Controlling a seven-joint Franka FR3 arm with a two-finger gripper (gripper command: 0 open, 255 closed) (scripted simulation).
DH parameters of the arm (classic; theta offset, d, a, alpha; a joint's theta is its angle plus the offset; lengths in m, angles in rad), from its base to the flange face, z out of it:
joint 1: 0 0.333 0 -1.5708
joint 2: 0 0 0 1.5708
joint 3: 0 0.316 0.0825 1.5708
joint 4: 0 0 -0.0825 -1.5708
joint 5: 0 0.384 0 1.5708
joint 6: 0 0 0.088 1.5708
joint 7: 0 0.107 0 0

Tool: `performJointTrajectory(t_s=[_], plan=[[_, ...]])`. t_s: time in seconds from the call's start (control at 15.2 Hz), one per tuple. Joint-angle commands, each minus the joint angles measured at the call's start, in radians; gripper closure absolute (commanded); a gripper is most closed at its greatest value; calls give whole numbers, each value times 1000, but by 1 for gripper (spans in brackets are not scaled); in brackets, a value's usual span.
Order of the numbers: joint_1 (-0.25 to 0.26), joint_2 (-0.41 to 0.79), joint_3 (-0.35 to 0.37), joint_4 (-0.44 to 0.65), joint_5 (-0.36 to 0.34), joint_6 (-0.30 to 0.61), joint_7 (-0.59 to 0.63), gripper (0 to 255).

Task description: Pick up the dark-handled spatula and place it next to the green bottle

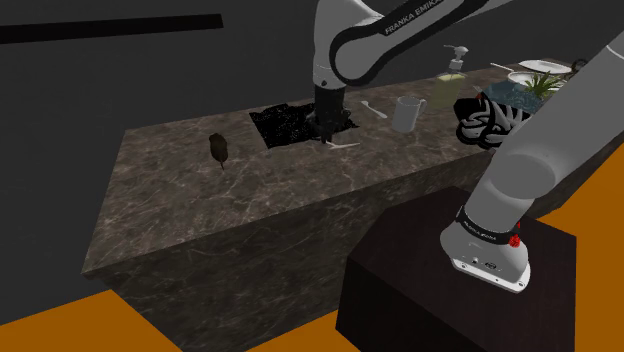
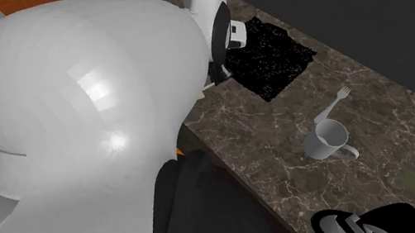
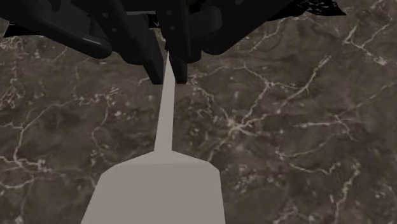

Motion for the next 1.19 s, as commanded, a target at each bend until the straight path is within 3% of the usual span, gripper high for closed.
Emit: performJointTrajectory(t_s=[0.0, 1.12], plan=[[1, -14, -4, 16, 3, -31, -5, 255], [1, -90, -26, 183, 13, -271, -25, 255]])
